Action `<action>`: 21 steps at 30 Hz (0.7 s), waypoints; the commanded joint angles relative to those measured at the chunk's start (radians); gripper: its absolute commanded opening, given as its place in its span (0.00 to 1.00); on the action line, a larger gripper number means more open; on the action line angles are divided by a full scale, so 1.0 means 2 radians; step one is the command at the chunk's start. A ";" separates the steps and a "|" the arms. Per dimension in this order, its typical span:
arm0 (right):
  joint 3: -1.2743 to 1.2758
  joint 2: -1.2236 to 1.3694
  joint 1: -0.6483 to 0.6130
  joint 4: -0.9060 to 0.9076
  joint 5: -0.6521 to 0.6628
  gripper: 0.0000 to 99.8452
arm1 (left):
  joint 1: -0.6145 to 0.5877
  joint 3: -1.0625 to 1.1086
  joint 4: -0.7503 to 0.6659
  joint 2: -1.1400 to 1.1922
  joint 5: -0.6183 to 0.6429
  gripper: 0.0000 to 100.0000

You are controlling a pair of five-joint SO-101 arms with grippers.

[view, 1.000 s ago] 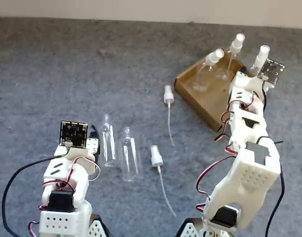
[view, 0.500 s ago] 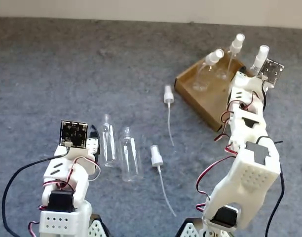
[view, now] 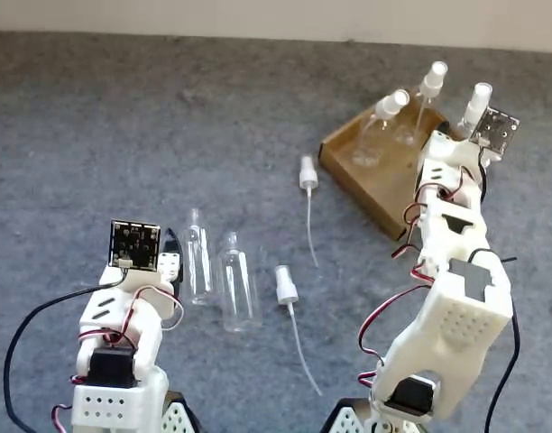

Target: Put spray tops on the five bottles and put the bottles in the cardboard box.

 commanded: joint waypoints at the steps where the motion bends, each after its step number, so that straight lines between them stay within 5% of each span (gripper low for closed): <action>1: -0.031 0.013 -0.007 -0.012 -0.002 0.19 | -0.004 -0.002 -0.011 -0.006 -0.005 0.05; 15: -0.055 0.034 -0.003 -0.013 -0.002 0.20 | -0.005 -0.002 -0.011 -0.006 -0.005 0.05; 21: -0.055 0.034 -0.007 -0.010 -0.002 0.32 | -0.006 -0.002 -0.011 -0.006 -0.005 0.05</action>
